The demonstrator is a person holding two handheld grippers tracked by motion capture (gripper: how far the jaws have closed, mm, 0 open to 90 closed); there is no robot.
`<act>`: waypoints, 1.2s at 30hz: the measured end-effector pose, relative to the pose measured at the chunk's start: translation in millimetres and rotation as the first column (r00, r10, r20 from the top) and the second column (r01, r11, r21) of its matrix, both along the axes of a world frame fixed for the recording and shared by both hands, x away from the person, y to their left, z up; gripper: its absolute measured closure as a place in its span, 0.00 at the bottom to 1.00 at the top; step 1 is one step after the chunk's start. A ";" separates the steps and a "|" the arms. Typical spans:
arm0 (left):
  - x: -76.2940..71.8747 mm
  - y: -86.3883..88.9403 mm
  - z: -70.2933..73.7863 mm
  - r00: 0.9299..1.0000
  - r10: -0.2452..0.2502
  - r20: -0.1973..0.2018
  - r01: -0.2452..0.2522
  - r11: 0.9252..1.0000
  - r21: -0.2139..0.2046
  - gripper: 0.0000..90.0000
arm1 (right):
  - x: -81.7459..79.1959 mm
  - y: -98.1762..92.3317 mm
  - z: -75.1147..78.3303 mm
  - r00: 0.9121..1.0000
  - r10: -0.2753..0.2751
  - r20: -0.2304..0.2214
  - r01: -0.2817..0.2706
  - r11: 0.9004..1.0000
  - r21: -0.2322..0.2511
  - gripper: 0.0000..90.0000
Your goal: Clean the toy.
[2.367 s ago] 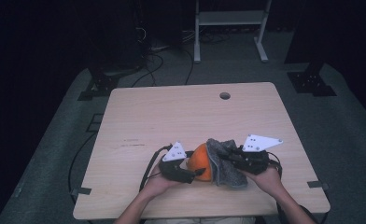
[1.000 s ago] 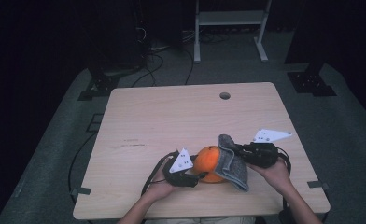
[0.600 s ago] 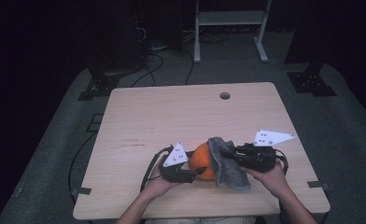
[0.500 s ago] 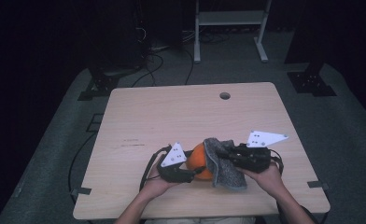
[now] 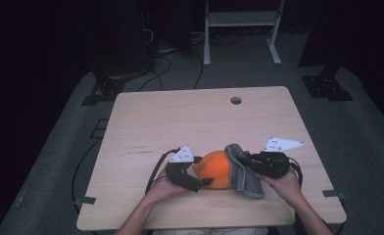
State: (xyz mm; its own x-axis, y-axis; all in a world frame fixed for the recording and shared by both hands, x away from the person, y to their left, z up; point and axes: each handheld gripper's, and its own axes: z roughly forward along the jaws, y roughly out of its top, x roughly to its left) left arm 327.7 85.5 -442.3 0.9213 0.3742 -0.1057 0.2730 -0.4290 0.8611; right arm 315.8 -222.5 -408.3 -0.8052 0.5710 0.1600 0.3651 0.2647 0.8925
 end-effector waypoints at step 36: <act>-9.7 0.0 21.5 0.992 0.085 0.091 -0.088 0.996 0.027 0.20 | 4.5 36.0 11.2 0.997 0.075 0.024 -0.075 0.997 -0.021 0.89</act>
